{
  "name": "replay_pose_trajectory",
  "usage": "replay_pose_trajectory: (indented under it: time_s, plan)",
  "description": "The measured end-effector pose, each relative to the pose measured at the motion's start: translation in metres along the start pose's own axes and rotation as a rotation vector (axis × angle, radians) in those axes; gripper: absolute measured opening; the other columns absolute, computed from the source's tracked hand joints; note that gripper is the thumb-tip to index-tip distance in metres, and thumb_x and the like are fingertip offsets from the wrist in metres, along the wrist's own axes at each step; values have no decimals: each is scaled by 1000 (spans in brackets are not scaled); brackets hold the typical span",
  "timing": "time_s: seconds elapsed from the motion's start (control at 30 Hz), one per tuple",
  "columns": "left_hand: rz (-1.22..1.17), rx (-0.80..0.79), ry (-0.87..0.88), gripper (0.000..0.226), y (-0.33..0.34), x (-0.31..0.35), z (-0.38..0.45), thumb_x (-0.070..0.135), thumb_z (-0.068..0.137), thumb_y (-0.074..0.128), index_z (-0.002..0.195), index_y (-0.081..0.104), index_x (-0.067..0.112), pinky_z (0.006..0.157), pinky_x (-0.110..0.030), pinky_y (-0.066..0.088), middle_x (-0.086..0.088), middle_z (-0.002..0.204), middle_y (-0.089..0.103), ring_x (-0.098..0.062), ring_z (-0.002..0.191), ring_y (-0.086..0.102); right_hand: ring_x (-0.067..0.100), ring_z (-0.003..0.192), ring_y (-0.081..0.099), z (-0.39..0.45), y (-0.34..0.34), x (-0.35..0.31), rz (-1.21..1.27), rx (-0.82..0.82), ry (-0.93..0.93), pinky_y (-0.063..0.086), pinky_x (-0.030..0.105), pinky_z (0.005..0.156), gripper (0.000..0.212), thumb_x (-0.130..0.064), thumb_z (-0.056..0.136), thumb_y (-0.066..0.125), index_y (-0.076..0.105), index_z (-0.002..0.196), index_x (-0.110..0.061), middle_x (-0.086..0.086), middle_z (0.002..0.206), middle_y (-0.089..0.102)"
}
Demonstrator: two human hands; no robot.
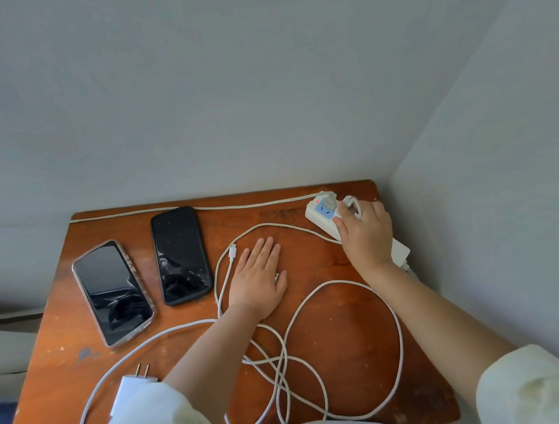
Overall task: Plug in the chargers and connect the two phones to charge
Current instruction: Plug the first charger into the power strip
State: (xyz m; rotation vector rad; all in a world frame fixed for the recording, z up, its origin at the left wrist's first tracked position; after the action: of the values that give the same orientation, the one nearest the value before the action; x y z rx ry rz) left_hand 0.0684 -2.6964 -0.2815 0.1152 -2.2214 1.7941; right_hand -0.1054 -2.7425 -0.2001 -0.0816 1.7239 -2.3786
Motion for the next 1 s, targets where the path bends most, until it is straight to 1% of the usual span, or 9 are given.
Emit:
replay_pose_trajectory:
  time_s: [0.33, 0.4, 0.5, 0.6, 0.67, 0.77, 0.87, 0.93, 1.0]
  plan:
    - [26, -158, 20, 57, -12, 2, 4, 43, 95, 23, 142, 0, 22, 111, -33, -8, 1, 155, -4, -15, 140, -9, 33, 56, 63, 2, -11, 4, -125, -138, -138, 51, 28, 39, 48, -11, 43, 92, 70, 83, 3, 25, 71, 69]
    - [-11, -158, 36, 57, -22, 0, 1, 42, 95, 25, 142, 1, 21, 113, -35, -4, 0, 155, -2, -16, 141, -8, 38, 73, 63, 4, -13, 5, -159, -180, -124, 54, 33, 49, 41, -12, 63, 82, 66, 97, 4, 27, 85, 67]
    - [-38, 26, 60, 56, -43, -11, -14, 39, 95, 28, 142, 4, 21, 113, -34, -4, -1, 155, 1, -16, 140, -8, 35, 107, 48, 2, -11, 6, -134, -263, -78, 49, 38, 77, 39, -17, 91, 50, 48, 127, -4, 22, 120, 55]
    - [-78, 182, 46, 54, -56, -37, -41, 40, 95, 28, 142, 6, 24, 109, -29, -9, 2, 154, 0, -10, 136, -16, 37, 113, 44, -6, -15, 4, 68, -284, 19, 45, 41, 86, 38, -10, 90, 50, 49, 128, -6, 23, 126, 51]
    - [-121, 203, 19, 55, -61, -63, -64, 39, 94, 31, 142, 9, 24, 108, -27, -9, 2, 154, 3, -6, 132, -18, 44, 115, 45, -20, -22, 1, 184, -217, 84, 45, 48, 91, 41, -3, 85, 58, 52, 125, -2, 28, 130, 48]
    - [-112, 181, -64, 55, -59, -107, -104, 37, 94, 34, 142, 11, 22, 108, -27, -7, 0, 154, 5, -6, 132, -17, 51, 111, 48, -56, -32, -19, 253, -83, 144, 45, 55, 89, 39, 6, 76, 68, 59, 114, 6, 34, 123, 53]
    - [-101, 119, -128, 55, -50, -138, -141, 37, 94, 34, 142, 13, 21, 109, -28, -6, -1, 154, 7, -12, 138, -10, 47, 103, 57, -89, -34, -64, 278, -129, 66, 48, 53, 85, 27, 5, 73, 72, 67, 99, 6, 29, 107, 65]
    - [-111, 103, -132, 54, -46, -149, -158, 36, 94, 35, 141, 15, 20, 109, -27, -6, -2, 153, 9, -12, 137, -10, 39, 90, 64, -108, -30, -95, 293, -185, 18, 52, 43, 75, 19, -1, 73, 73, 71, 91, 4, 25, 93, 70]
    - [-111, 92, -121, 54, -43, -153, -170, 38, 94, 33, 141, 14, 20, 109, -26, -6, -1, 153, 9, -9, 135, -12, 24, 80, 65, -122, -23, -125, 348, -350, 40, 47, 26, 66, 22, -17, 83, 66, 70, 98, -2, 15, 89, 72]
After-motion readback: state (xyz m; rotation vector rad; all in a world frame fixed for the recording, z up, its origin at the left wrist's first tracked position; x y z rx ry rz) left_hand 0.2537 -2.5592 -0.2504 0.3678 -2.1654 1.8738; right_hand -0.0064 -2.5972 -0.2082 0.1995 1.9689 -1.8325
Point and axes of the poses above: each hand's wrist, its own z-axis towards the middle knuckle, its own y-axis out of the palm, x = y × z, the point moved 3 cm from there along z, towards the middle knuckle
